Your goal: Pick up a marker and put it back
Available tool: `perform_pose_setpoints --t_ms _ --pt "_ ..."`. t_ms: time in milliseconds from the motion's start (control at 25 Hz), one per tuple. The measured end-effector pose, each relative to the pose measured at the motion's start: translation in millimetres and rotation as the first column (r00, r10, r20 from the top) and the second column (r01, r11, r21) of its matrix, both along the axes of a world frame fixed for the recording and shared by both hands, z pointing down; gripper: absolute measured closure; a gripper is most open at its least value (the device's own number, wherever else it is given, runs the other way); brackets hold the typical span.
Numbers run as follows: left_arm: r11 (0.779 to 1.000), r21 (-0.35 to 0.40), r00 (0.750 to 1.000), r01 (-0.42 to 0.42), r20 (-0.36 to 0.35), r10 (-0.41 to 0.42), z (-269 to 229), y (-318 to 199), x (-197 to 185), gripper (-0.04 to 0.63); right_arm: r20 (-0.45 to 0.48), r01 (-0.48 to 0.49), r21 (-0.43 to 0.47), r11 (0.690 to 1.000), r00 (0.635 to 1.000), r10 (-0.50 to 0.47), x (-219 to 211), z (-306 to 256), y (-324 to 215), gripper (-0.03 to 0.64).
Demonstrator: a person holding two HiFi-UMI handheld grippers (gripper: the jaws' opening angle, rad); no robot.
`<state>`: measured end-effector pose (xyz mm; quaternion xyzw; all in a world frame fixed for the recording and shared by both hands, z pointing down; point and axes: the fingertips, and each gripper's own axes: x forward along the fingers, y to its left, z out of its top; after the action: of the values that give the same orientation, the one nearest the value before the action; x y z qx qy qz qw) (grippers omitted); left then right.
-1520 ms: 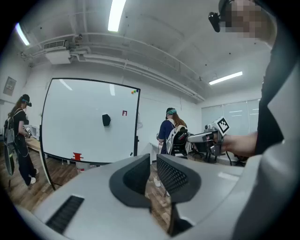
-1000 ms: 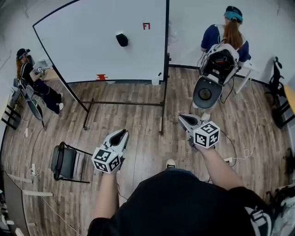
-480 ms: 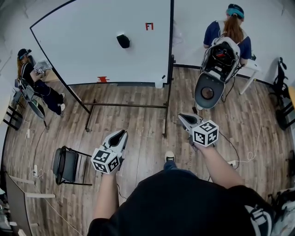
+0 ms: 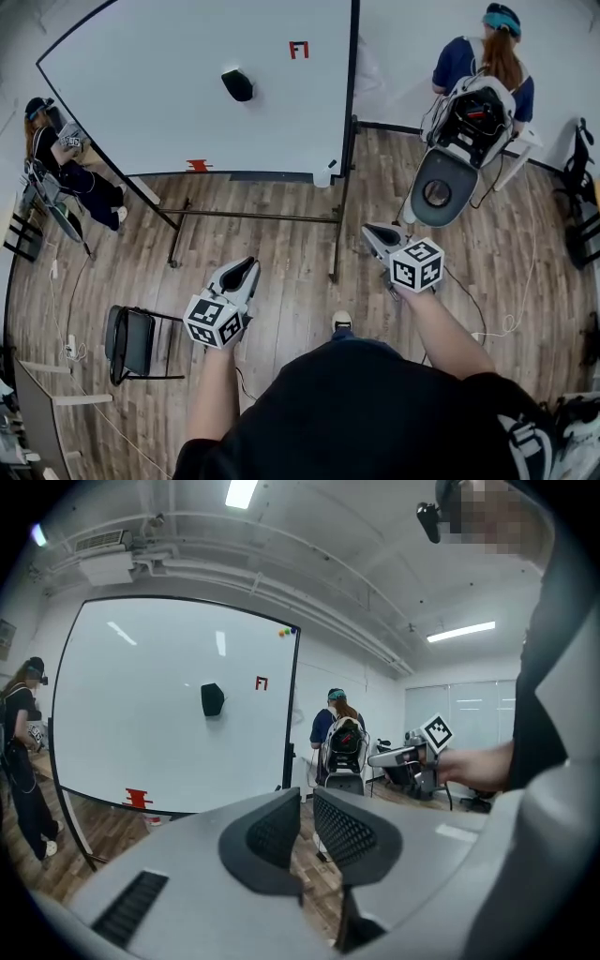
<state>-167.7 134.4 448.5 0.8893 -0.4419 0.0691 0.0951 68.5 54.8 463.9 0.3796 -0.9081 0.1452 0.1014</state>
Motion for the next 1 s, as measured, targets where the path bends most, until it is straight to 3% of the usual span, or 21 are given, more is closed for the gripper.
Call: perform_pose_setpoints --t_ms 600,1000 --pt "0.998 -0.026 0.998 0.06 0.007 -0.06 4.3 -133.0 27.4 0.541 -0.012 0.067 -0.039 0.997 0.998 -0.068 20.2 19.1 -140.5 0.621" --pt "0.995 -0.045 0.996 0.084 0.021 -0.083 15.1 -189.1 49.1 0.541 -0.007 0.102 -0.054 0.993 0.995 -0.103 36.0 33.6 -199.6 0.621"
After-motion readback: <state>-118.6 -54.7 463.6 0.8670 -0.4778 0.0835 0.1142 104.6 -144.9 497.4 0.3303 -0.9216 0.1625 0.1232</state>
